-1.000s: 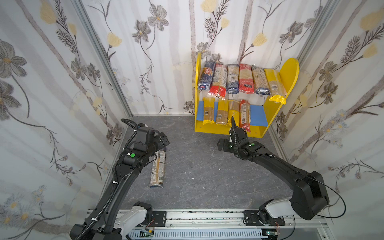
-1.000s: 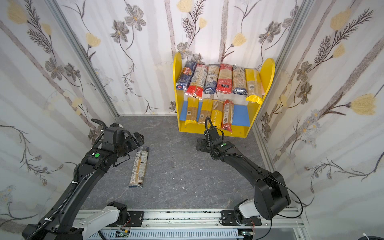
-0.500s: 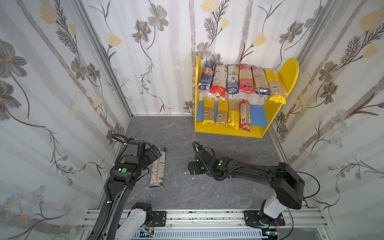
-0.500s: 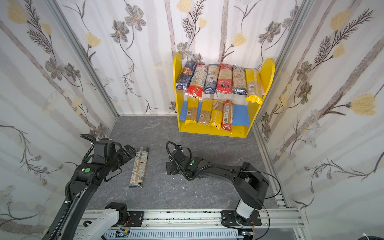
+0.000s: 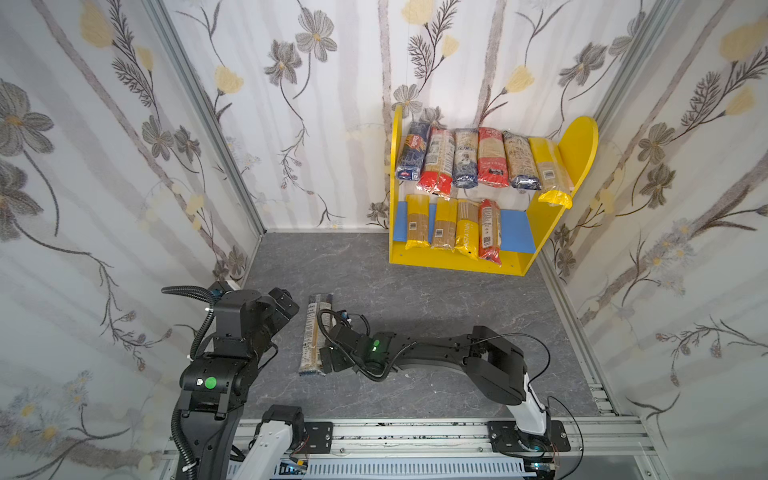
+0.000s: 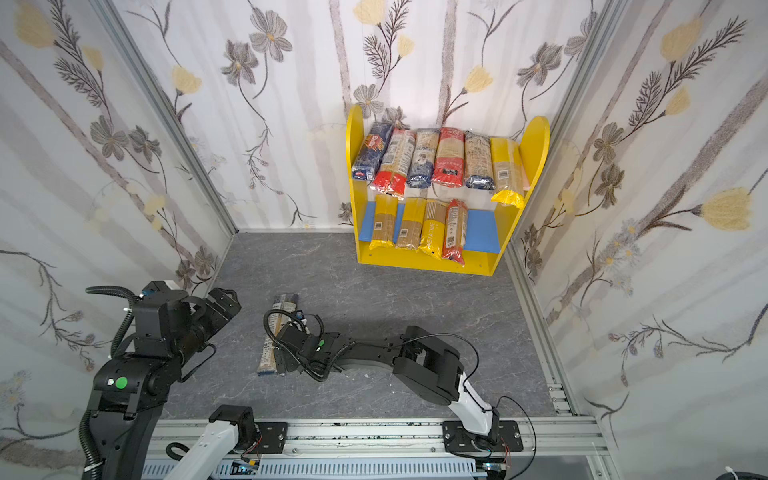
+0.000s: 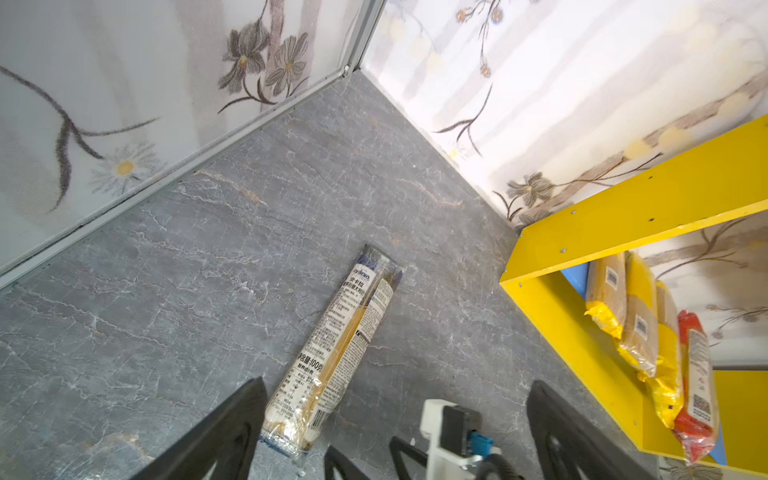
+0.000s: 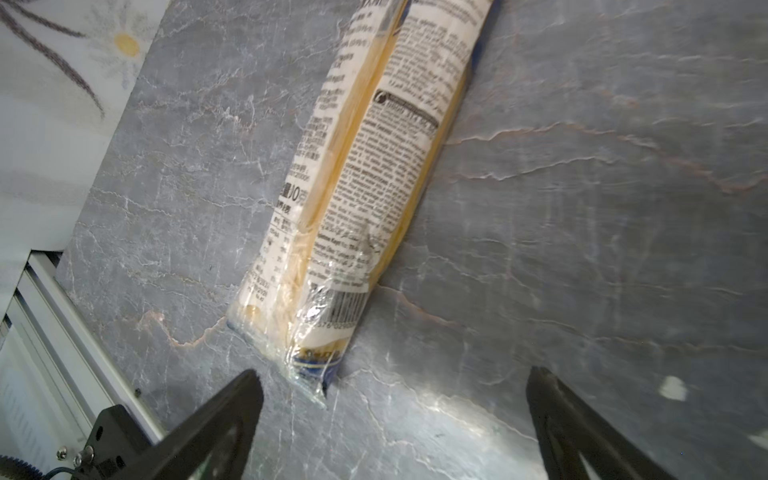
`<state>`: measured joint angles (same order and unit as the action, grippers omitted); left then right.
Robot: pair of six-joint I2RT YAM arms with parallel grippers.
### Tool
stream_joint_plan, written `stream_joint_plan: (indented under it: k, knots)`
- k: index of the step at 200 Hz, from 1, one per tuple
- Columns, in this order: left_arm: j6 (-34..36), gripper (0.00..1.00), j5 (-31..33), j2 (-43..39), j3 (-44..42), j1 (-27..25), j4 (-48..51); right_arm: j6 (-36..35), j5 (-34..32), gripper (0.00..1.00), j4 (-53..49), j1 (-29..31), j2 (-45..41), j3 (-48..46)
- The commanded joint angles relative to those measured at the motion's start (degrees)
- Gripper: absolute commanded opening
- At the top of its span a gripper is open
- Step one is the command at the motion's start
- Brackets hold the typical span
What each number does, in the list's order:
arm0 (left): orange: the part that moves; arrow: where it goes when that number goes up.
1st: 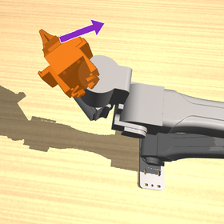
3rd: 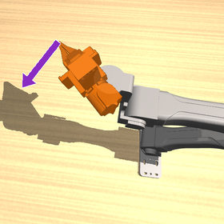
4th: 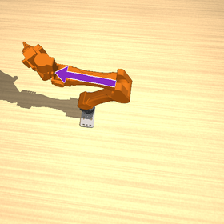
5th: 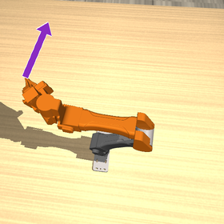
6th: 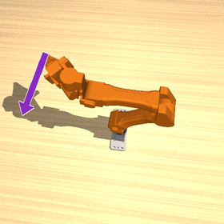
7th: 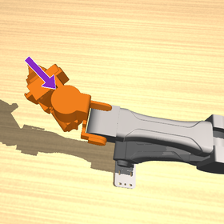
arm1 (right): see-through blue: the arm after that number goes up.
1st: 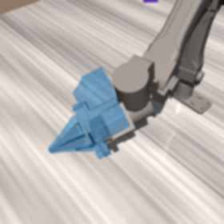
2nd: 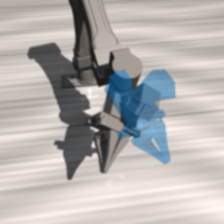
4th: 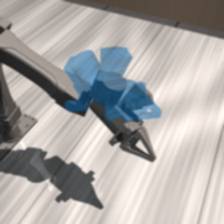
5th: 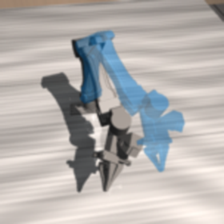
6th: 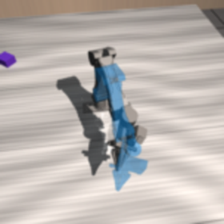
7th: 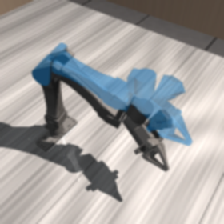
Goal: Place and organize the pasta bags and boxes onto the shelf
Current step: 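Reach the right gripper to the white-labelled bag and grasp it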
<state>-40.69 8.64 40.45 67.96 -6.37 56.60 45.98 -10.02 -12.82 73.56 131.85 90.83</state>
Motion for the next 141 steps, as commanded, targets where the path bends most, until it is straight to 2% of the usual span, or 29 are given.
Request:
stream_joint_plan:
  k: [1,40,78,125,141]
  knots:
    - [-1.79,1.00,-1.67,-0.39,0.81,0.04,1.76,0.61,-1.68,1.00,0.62,1.03,2.19,2.75]
    - [-3.49,1.00,-5.18,-3.27,-0.55,0.02,1.76,0.70,-3.41,1.00,-2.03,2.26,6.38,7.97]
    - [-4.34,1.00,-7.18,-4.45,-0.54,0.04,1.78,-0.39,-5.08,1.00,-8.15,2.35,13.24,17.70]
    - [-4.15,1.00,-6.63,-4.49,1.20,0.04,1.87,-2.21,-8.09,0.99,-15.65,2.18,20.70,28.91]
    - [-3.98,1.00,-6.70,-3.90,1.46,0.04,1.87,-2.41,-8.22,0.95,-17.92,2.02,21.96,29.76]
